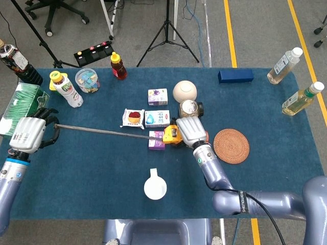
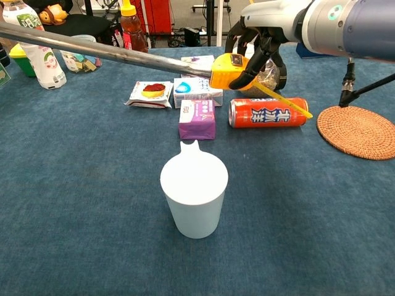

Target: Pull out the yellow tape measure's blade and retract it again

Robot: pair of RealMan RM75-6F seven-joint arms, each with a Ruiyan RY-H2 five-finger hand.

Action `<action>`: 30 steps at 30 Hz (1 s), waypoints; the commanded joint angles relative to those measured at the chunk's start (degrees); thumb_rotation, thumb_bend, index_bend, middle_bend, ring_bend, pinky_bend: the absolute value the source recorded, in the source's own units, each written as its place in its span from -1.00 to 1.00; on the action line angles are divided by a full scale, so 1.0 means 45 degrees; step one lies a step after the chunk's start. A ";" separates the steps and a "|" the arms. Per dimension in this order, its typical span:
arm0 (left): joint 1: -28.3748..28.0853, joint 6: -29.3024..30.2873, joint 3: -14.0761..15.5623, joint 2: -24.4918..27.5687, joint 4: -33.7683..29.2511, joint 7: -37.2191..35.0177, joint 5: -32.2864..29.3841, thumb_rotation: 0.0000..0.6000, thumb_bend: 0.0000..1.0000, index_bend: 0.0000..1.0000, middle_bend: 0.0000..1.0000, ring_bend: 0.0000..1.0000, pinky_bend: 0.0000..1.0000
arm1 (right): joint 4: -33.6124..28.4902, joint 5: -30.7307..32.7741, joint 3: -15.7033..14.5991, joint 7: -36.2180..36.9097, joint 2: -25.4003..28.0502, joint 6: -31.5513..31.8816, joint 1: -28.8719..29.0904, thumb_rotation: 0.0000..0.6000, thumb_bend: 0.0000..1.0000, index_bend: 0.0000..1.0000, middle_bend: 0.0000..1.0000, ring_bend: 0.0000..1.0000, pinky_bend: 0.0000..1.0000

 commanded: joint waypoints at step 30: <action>-0.3211 -0.1586 -0.1303 -0.4264 -0.0978 0.4602 -0.2792 0.88 -0.07 0.10 -0.44 -0.57 -0.18 | 0.0579 0.0092 0.0393 0.0322 -0.0844 -0.0301 0.0413 0.71 -0.51 0.10 0.07 0.15 0.33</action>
